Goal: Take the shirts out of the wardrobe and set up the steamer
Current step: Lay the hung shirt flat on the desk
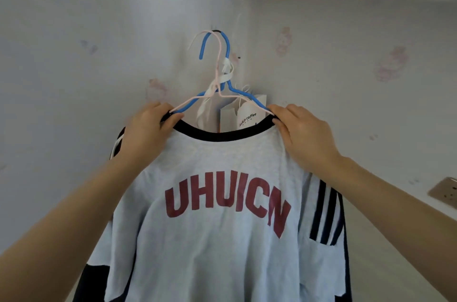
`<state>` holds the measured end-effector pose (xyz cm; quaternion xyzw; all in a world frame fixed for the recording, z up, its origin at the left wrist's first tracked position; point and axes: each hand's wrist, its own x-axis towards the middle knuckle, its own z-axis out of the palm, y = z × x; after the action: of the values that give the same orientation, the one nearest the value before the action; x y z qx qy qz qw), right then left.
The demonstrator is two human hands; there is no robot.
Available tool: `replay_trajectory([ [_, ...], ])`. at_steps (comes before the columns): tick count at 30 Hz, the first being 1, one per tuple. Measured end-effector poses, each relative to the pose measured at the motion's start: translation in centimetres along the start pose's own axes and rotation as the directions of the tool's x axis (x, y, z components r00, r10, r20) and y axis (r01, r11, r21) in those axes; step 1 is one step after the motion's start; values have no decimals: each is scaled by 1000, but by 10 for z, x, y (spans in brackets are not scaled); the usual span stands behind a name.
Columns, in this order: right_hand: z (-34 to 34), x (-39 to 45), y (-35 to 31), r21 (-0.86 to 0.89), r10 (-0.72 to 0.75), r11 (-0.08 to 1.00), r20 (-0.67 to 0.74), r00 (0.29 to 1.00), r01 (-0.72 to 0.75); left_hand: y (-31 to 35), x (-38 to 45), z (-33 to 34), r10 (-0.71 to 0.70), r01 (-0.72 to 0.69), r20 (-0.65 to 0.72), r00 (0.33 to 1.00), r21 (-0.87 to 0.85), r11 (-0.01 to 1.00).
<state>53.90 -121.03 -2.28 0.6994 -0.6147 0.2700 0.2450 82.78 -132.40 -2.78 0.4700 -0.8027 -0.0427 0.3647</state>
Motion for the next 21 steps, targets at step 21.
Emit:
replay_trajectory([
  [21,268,-67,88,120,111,976,440,891,-181,-120,-5,250,-287,276,446,848,91,957],
])
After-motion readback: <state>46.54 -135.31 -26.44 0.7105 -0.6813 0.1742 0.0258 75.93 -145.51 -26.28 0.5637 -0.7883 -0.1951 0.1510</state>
